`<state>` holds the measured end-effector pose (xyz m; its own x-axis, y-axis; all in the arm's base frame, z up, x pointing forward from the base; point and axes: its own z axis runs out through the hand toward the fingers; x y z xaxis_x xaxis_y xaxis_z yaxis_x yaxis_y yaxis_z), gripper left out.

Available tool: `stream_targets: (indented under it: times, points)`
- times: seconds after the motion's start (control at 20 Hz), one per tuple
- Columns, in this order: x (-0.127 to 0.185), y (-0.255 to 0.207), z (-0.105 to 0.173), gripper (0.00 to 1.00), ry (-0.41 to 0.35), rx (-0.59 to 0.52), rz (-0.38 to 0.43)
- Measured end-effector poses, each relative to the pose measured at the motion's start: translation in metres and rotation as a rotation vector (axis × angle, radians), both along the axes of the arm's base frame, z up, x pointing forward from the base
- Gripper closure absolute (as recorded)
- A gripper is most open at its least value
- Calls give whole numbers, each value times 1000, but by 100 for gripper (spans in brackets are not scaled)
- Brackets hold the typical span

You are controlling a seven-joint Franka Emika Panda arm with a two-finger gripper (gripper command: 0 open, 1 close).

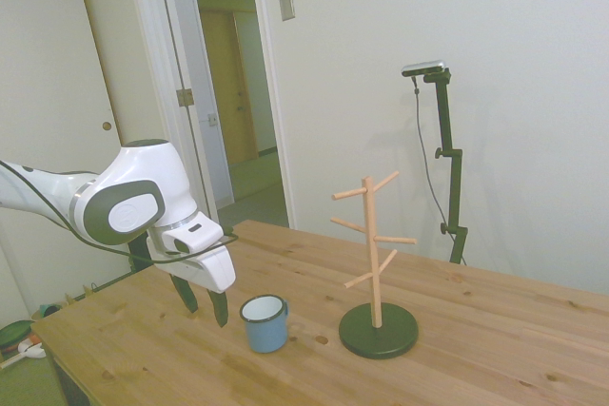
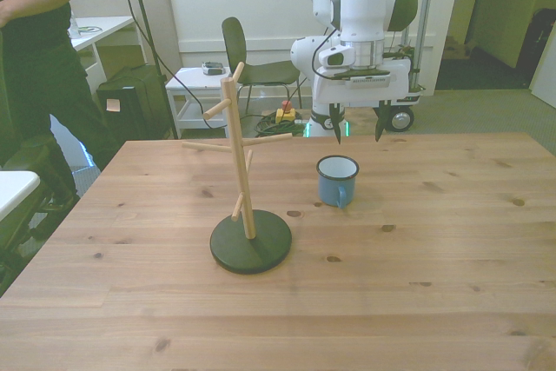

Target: Hang the mug

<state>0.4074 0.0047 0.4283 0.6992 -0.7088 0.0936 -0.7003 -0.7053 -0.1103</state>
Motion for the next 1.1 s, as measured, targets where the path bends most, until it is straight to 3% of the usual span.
stream_targets:
  times: [0.25,1.1]
  points:
    - [3,-2,1,0,15,8,-6]
    - [67,-16,12,0,34,39,-64]
